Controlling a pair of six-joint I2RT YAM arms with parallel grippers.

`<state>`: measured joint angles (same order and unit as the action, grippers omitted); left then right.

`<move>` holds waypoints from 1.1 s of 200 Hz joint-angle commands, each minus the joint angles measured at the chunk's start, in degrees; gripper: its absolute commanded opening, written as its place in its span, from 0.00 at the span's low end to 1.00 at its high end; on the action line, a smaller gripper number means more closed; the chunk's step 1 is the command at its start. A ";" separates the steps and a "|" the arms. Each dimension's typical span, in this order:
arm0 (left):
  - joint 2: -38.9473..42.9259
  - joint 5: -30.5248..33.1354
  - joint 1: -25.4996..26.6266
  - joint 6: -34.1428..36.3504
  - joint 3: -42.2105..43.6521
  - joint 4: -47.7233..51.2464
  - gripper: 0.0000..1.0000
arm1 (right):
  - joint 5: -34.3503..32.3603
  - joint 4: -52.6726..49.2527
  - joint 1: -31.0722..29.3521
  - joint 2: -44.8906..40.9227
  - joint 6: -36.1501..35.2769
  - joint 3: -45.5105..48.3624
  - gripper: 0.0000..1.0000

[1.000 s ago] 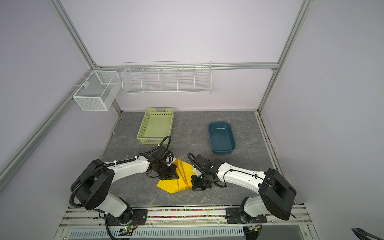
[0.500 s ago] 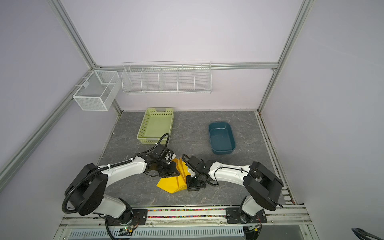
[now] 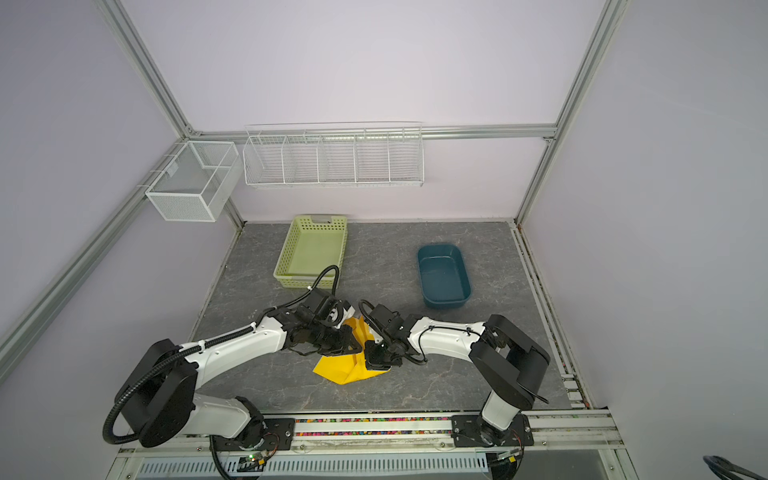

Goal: Place the utensils on the paper napkin and roll it up

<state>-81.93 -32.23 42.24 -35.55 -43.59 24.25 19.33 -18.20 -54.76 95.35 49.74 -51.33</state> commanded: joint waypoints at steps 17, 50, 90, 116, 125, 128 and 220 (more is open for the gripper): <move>-5.69 -1.09 2.84 -2.40 0.83 -4.63 0.11 | 0.00 1.41 0.95 1.02 2.07 0.34 0.07; -8.08 0.16 2.85 -2.44 0.80 -4.21 0.09 | 0.53 1.47 1.45 -0.23 2.29 0.62 0.07; -10.33 2.16 2.85 -1.80 0.88 -2.39 0.08 | 0.24 -0.79 4.40 -5.10 1.61 3.78 0.11; -10.88 3.44 2.85 -1.46 0.45 -1.08 0.07 | -0.87 -3.37 8.11 -9.46 1.07 6.58 0.23; -11.11 3.87 2.80 -1.37 0.27 -0.65 0.07 | -0.62 -3.34 9.47 -10.92 1.27 8.21 0.28; -11.14 3.99 2.82 -1.36 0.29 -0.57 0.07 | -0.43 -3.29 10.00 -11.30 1.44 8.78 0.30; -11.67 4.46 2.82 -0.94 -0.48 0.81 0.07 | 10.08 22.38 13.03 -8.81 13.09 22.42 0.53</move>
<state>-92.27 -30.02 44.97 -37.23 -43.24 22.20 27.40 -5.85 -42.09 82.91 57.12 -32.40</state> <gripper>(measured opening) 0.067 0.534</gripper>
